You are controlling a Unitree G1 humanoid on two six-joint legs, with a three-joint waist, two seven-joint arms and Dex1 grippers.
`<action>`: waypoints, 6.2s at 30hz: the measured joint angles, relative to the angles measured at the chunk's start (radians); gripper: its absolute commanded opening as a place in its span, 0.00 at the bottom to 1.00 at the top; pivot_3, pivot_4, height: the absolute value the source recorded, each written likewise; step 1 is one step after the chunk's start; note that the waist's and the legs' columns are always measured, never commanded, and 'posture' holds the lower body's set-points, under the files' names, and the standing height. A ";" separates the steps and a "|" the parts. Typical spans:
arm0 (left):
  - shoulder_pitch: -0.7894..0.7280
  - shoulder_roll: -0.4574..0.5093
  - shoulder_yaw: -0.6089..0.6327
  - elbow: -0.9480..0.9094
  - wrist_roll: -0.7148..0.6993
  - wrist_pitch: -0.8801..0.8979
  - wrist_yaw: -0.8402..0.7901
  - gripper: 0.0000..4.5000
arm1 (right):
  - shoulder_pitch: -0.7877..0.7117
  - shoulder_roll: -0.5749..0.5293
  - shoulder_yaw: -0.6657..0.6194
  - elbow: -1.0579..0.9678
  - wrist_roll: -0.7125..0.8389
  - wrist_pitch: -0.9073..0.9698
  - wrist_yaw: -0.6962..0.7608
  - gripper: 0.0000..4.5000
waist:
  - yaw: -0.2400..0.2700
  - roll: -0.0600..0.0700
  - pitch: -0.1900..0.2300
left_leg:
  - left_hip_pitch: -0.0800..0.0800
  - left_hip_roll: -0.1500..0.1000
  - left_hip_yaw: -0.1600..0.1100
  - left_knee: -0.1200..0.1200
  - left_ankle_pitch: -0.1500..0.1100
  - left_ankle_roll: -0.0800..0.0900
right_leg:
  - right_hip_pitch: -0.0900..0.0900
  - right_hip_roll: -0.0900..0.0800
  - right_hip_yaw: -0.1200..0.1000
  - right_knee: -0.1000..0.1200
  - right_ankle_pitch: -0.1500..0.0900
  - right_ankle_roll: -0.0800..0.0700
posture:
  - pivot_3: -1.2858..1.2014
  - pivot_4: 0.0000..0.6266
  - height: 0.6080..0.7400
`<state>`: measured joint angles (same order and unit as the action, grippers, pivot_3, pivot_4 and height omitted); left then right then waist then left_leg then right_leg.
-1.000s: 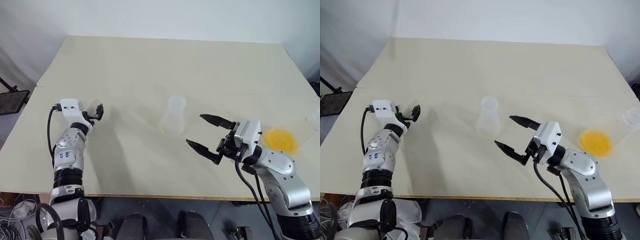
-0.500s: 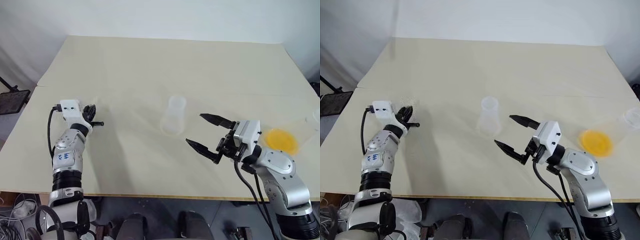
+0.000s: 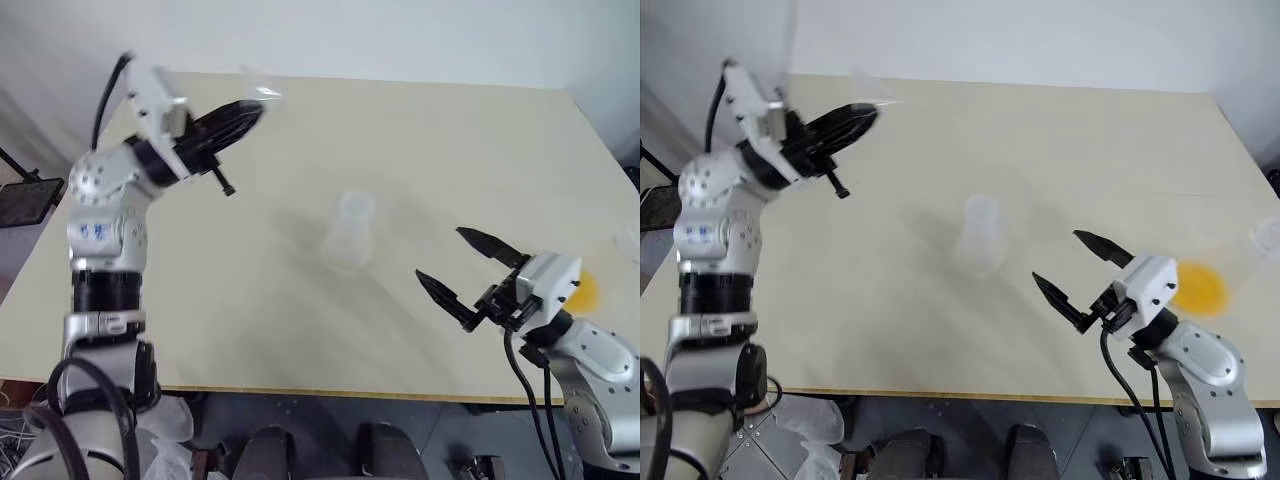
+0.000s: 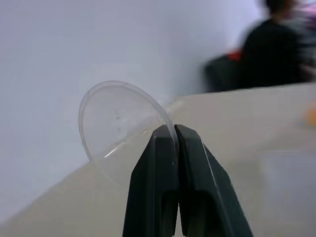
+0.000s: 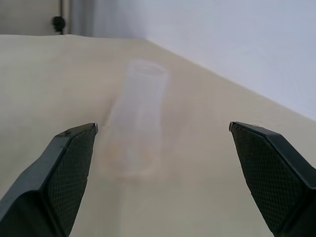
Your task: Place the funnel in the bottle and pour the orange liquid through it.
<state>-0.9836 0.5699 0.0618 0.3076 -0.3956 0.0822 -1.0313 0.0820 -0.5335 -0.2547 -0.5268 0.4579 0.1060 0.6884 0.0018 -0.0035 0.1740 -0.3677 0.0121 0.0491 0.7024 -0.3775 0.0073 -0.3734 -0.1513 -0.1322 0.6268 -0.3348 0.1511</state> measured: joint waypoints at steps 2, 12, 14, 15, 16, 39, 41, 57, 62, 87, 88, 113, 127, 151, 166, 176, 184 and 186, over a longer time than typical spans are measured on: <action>-0.061 -0.002 -0.075 0.060 0.039 -0.001 -0.094 0.01 | 0.026 0.015 -0.001 -0.006 -0.009 -0.003 -0.019 1.00 | -0.005 0.000 0.000 | 0.001 0.001 0.003 0.000 0.000 0.000 | -0.001 0.000 0.001 0.000 0.000 0.000 | 0.52 0.24 1.00; -0.273 -0.049 -0.298 0.264 0.243 -0.037 -0.315 0.01 | 0.065 0.078 0.016 -0.037 -0.061 -0.043 -0.085 1.00 | -0.003 0.000 0.000 | 0.000 0.001 0.004 -0.001 0.000 0.000 | -0.003 0.001 0.002 0.000 0.000 0.000 | 0.52 0.24 1.00; -0.287 -0.058 -0.302 0.285 0.262 -0.049 -0.317 0.01 | 0.069 0.082 0.019 -0.039 -0.069 -0.046 -0.093 1.00 | -0.002 0.000 0.000 | 0.000 0.001 0.003 -0.001 0.000 0.000 | -0.003 0.001 0.002 0.000 0.000 0.000 | 0.52 0.24 1.00; -0.298 -0.060 -0.304 0.296 0.273 -0.052 -0.316 0.01 | 0.071 0.088 0.023 -0.042 -0.075 -0.048 -0.097 1.00 | -0.002 0.000 0.000 | 0.000 0.001 0.003 0.000 0.000 0.000 | -0.003 0.001 0.002 0.000 0.000 0.000 | 0.52 0.24 1.00; -0.307 -0.060 -0.305 0.299 0.283 -0.052 -0.317 0.01 | 0.075 0.095 0.032 -0.043 -0.078 -0.053 -0.101 1.00 | -0.002 0.000 0.000 | 0.000 0.001 0.003 0.000 0.000 0.000 | -0.003 0.001 0.002 0.000 0.000 0.000 | 0.52 0.24 1.00; -0.417 -0.044 -0.318 0.416 0.367 -0.107 -0.447 0.01 | 0.050 0.107 0.060 -0.038 -0.098 -0.080 -0.112 1.00 | -0.001 0.000 0.000 | -0.001 0.001 0.002 0.000 0.000 0.000 | -0.003 0.001 0.001 0.000 0.000 0.000 | 0.52 0.24 1.00; -0.409 -0.053 -0.327 0.417 0.381 -0.108 -0.444 0.01 | 0.050 0.107 0.062 -0.036 -0.098 -0.080 -0.111 1.00 | -0.002 0.000 0.000 | -0.001 0.001 0.002 0.000 0.000 0.000 | -0.003 0.001 0.001 0.000 0.000 0.000 | 0.52 0.24 1.00; -0.380 -0.116 -0.274 0.416 0.340 0.024 -0.426 0.58 | 0.040 0.103 0.079 -0.029 -0.098 -0.079 -0.110 1.00 | -0.003 0.000 0.000 | -0.001 0.001 0.002 0.000 0.000 0.000 | -0.003 0.001 0.001 0.000 0.000 0.000 | 0.52 0.24 1.00; -0.345 -0.136 -0.198 0.422 0.272 0.085 -0.394 0.94 | 0.013 0.091 0.080 -0.010 -0.097 -0.079 -0.102 1.00 | -0.004 0.000 0.000 | -0.001 0.002 0.001 0.001 0.000 0.000 | -0.003 0.001 0.001 0.001 0.000 0.000 | 0.52 0.24 1.00; -0.019 -0.173 -0.037 0.182 0.006 0.145 -0.382 1.00 | 0.062 0.064 0.046 -0.020 -0.082 -0.076 -0.105 1.00 | -0.005 0.000 0.000 | -0.001 0.002 0.000 0.003 0.000 0.000 | -0.002 0.000 0.001 0.002 0.000 0.000 | 0.52 0.24 1.00; 0.009 -0.162 -0.016 0.167 -0.015 0.159 -0.366 1.00 | 0.078 0.069 0.022 -0.027 -0.080 -0.077 -0.119 1.00 | -0.009 0.000 0.000 | 0.000 0.002 0.000 0.002 0.000 0.000 | -0.002 0.001 0.002 0.002 0.000 0.000 | 0.52 0.24 1.00; 0.429 -0.080 0.085 -0.117 -0.097 0.197 -0.225 1.00 | 0.367 0.175 -0.472 0.109 0.185 -0.016 -0.281 1.00 | -0.009 0.003 -0.001 | 0.008 0.002 0.002 -0.001 0.000 0.000 | 0.000 0.002 0.015 0.002 0.000 0.000 | 0.52 0.24 1.00; 0.452 -0.072 0.084 -0.187 -0.130 0.237 -0.195 1.00 | 0.003 -0.035 -0.480 0.340 0.204 0.199 -0.397 1.00 | -0.002 0.005 -0.003 | 0.010 0.002 0.004 -0.003 0.000 0.000 | 0.001 0.002 0.017 0.001 0.000 0.000 | 0.52 0.24 1.00; 0.452 -0.064 0.083 -0.190 -0.136 0.231 -0.193 1.00 | -0.243 -0.077 -0.431 0.577 0.134 0.211 -0.342 0.72 | -0.005 0.005 -0.003 | 0.010 0.002 0.004 -0.003 0.000 0.000 | 0.000 0.002 0.017 0.001 0.000 0.000 | 0.52 0.24 1.00; 0.452 -0.064 0.083 -0.187 -0.136 0.217 -0.192 1.00 | -0.379 -0.101 -0.312 0.480 0.100 0.283 -0.377 0.55 | -0.017 0.007 -0.002 | 0.010 0.003 0.005 -0.004 0.000 0.000 | -0.001 0.002 0.018 0.002 0.000 0.000 | 0.52 0.24 1.00; 0.473 -0.067 0.086 -0.183 -0.136 0.198 -0.167 1.00 | -0.602 -0.174 0.100 0.266 -0.118 0.372 -0.376 0.55 | -0.028 0.007 -0.001 | 0.007 0.002 0.002 -0.004 0.000 0.000 | -0.002 0.002 0.015 0.001 0.000 0.000 | 0.52 0.24 1.00; 0.525 -0.089 0.088 -0.211 -0.136 0.190 -0.115 1.00 | -0.715 -0.161 0.314 0.308 -0.307 0.275 -0.308 0.55 | -0.029 0.006 -0.001 | 0.001 0.001 -0.003 -0.001 0.000 0.000 | -0.003 0.001 0.010 0.001 0.000 0.000 | 0.52 0.24 1.00; 0.527 -0.092 0.088 -0.221 -0.136 0.189 -0.104 1.00 | -0.731 -0.160 0.353 0.339 -0.366 0.226 -0.298 0.55 | -0.029 0.006 -0.001 | 0.000 0.001 -0.003 -0.001 0.000 0.000 | -0.003 0.001 0.009 0.000 0.000 0.000 | 0.52 0.24 1.00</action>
<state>-0.4564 0.4783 0.1496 0.0861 -0.5313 0.2714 -1.1356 -0.6486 -0.6931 0.0983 -0.1876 0.0917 0.3319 0.3909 -0.0271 0.0030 0.1727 -0.3674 0.0134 0.0461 0.7013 -0.3777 0.0076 -0.3768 -0.1506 -0.1234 0.6273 -0.3348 0.1510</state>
